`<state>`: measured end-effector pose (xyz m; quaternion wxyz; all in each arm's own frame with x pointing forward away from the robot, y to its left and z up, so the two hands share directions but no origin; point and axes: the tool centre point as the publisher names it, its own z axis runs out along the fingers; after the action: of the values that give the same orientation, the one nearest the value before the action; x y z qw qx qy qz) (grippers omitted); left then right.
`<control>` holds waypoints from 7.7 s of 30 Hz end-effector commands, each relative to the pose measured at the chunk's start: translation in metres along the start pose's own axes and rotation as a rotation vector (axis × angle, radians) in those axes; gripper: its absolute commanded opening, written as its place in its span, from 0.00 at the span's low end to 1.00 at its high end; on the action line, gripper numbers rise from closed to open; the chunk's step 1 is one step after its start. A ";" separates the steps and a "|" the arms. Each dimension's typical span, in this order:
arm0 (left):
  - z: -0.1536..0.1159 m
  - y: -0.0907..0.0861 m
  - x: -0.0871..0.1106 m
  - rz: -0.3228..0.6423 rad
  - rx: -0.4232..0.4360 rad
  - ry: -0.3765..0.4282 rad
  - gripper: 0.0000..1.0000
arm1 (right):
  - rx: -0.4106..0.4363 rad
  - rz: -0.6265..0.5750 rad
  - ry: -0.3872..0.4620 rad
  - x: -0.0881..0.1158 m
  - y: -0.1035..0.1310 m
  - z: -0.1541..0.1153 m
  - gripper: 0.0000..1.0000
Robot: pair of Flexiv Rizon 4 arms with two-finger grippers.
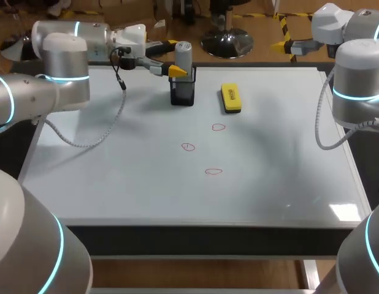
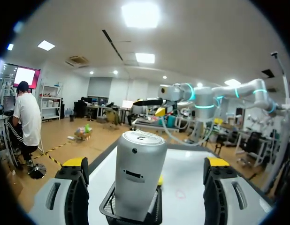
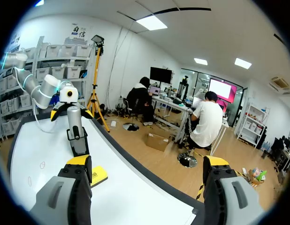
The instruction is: Pick up the inspection probe, press it on each red-marked spot on the whiteboard one by one, put down the probe, pick up the eraser, and wipe off all the red marks.
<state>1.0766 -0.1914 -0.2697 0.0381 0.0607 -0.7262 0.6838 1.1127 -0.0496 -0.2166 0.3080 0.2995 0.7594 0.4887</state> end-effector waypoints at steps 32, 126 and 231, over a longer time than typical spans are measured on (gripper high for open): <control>0.005 0.010 -0.016 0.004 -0.007 -0.009 0.00 | 0.001 0.000 0.001 -0.001 0.000 0.000 1.00; -0.184 -0.047 -0.008 0.138 0.051 -0.052 0.00 | 0.001 0.000 0.001 -0.001 0.000 0.000 1.00; -0.184 -0.047 -0.008 0.138 0.051 -0.052 0.00 | 0.484 -1.544 1.290 0.122 -0.101 0.083 1.00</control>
<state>1.0851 -0.0109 -0.2140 -0.0310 0.0294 -0.7112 0.7017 1.0885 0.0568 -0.3588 -0.0180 -0.5174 0.8545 0.0418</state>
